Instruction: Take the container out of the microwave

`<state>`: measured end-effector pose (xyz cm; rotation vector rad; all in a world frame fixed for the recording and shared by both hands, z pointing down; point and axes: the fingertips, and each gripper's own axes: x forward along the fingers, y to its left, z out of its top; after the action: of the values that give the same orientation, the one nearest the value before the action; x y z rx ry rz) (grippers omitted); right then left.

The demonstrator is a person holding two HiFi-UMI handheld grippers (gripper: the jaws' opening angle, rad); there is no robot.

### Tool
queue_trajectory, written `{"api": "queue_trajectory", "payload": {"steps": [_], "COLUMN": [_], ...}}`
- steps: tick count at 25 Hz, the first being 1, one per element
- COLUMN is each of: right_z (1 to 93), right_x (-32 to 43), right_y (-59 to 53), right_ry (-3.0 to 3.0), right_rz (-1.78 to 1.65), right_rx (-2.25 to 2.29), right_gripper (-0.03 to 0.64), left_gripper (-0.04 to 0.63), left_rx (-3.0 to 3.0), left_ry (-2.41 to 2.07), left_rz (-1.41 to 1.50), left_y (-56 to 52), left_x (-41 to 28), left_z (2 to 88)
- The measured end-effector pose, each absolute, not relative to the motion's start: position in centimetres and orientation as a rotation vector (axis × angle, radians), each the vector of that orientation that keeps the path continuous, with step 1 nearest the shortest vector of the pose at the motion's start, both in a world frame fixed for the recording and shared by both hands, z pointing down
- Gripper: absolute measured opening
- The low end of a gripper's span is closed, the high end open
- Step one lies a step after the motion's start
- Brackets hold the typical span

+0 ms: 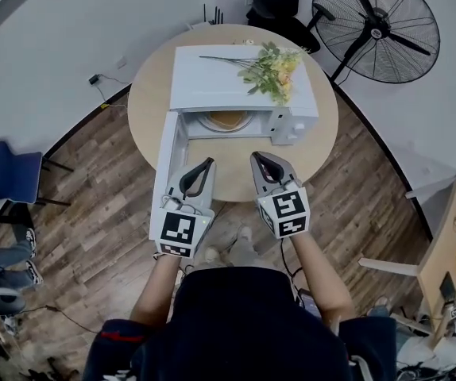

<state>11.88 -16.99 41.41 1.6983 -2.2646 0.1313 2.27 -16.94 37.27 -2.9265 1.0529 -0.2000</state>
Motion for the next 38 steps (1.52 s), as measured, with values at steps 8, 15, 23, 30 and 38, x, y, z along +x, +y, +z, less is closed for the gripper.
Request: {"api": "queue_trajectory", "payload": {"steps": [8,15,23,30,38], "right_z": [47.0,51.2,55.0,58.4,61.2], "right_x": [11.8,11.7,11.6,11.5,12.0], "right_y": [-20.4,-23.1,-27.1,-30.0,-32.4], "right_ry": [-2.245,-2.199,-2.102,-2.020,-1.936], "right_rz": [0.221,0.247,0.118,0.088,0.047], "right_rx": [1.455,1.283,1.121,1.010,0.928], "right_gripper": [0.002,0.002,0.002,0.008,0.048], "left_gripper": [0.015,0.015,0.015,0.015,0.015], "left_rx": [-2.942,-2.964,-2.967,-2.987,-2.996], "left_ry": [1.151,1.222,1.287,1.358,1.397], "left_rz": [-0.257,-0.301,-0.353,-0.385,-0.416], "left_y": [-19.4,-20.4,-21.7,-22.6,-23.3], "left_x": [2.9,3.1,2.9,2.3,1.9], "left_z": [39.8,42.1,44.7,47.1,48.9]}}
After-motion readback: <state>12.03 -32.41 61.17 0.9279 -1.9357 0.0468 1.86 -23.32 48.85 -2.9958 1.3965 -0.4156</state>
